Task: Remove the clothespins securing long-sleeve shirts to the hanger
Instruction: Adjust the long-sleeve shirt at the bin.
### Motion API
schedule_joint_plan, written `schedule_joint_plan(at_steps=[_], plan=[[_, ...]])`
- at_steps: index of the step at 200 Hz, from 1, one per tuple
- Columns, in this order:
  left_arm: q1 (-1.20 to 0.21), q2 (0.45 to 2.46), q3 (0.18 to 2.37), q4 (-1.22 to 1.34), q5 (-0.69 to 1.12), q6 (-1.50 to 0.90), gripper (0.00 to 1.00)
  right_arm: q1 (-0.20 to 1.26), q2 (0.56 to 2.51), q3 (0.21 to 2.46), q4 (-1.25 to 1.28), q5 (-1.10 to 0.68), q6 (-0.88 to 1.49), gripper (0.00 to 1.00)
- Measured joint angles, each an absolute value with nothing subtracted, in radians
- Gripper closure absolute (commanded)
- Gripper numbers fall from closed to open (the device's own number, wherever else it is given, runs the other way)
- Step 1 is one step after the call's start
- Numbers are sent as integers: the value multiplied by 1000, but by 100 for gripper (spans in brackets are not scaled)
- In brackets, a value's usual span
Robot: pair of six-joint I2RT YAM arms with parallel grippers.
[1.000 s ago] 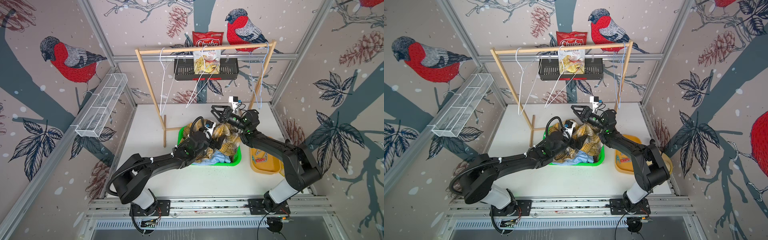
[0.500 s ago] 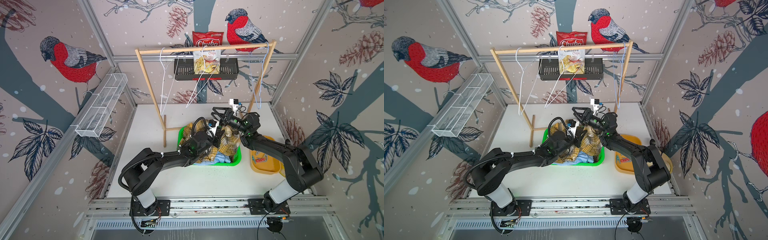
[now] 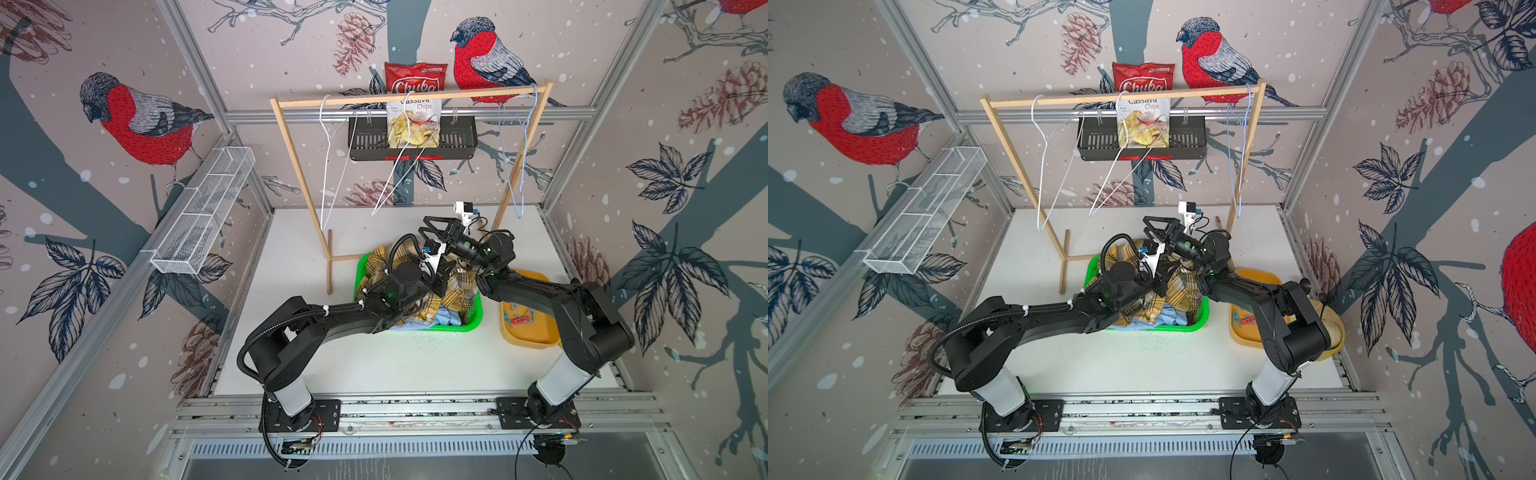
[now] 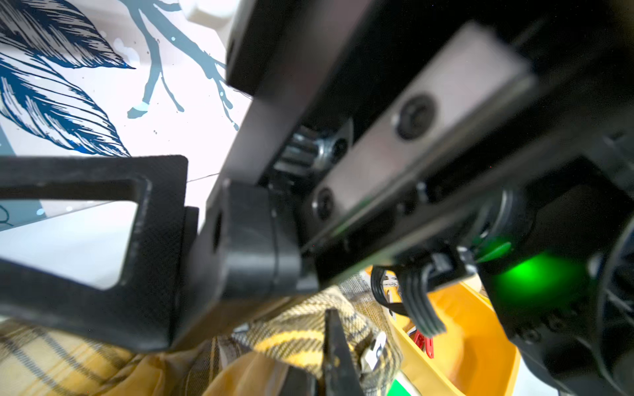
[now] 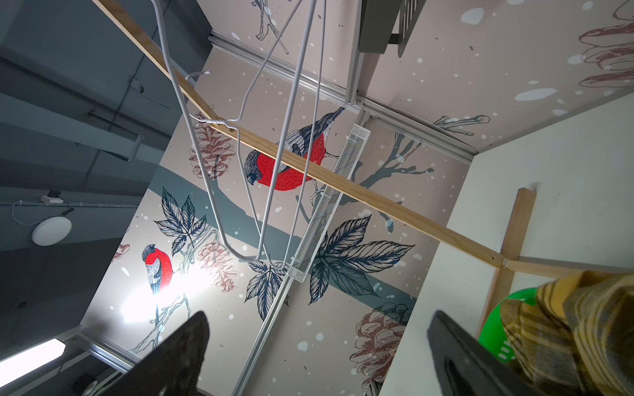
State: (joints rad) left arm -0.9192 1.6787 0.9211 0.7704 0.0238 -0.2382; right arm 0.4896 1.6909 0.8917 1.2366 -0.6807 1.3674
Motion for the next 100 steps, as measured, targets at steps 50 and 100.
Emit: schedule_joint_plan(at_steps=[50, 100], plan=[[-923, 1642, 810, 832, -27, -259, 100, 480, 1708, 923, 1229, -719, 1399, 0], [-913, 1694, 774, 915, -32, -317, 100, 470, 1703, 899, 1232, -733, 1449, 0]])
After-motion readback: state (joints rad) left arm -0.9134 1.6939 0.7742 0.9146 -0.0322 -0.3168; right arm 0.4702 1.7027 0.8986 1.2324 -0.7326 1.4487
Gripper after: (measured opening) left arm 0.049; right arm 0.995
